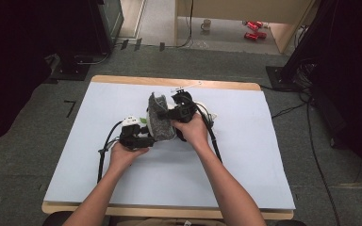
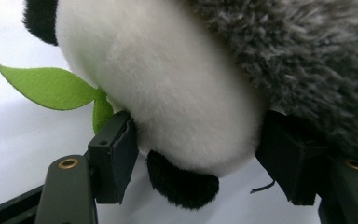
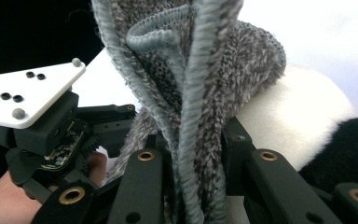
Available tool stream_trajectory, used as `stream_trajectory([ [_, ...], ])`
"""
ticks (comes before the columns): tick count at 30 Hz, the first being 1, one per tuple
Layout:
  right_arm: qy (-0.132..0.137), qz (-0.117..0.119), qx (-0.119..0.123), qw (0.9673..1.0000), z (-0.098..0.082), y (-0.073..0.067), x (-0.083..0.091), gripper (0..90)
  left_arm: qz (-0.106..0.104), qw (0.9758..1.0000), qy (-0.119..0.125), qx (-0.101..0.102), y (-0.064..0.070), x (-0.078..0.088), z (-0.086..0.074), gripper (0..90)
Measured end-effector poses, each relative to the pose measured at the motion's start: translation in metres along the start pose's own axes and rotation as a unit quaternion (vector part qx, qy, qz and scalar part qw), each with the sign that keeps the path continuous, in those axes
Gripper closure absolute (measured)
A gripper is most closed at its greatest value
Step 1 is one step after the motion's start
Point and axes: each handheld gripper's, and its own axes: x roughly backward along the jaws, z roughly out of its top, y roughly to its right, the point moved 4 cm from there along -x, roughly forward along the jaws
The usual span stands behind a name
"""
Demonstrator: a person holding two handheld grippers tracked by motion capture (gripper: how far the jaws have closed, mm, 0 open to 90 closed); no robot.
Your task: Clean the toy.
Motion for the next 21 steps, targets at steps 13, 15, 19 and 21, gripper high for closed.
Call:
stream_trajectory([
  [13,0.003,-0.034,-0.011,0.9994,-0.008,0.022,0.031,75.3,-0.001,1.0000,0.006,0.000,0.000,-0.001,0.000,31.5],
  [15,0.012,-0.039,-0.020,0.9989,-0.012,0.031,0.044,75.4,-0.001,1.0000,0.007,-0.001,0.000,-0.001,0.000,31.5],
  [19,0.026,-0.045,-0.023,0.9984,-0.017,0.039,0.064,75.4,-0.001,1.0000,0.008,-0.002,0.000,-0.001,0.000,31.5],
  [21,0.033,-0.050,-0.023,0.9980,-0.020,0.043,0.074,75.4,-0.002,1.0000,0.007,-0.003,-0.001,-0.001,0.000,31.5],
])
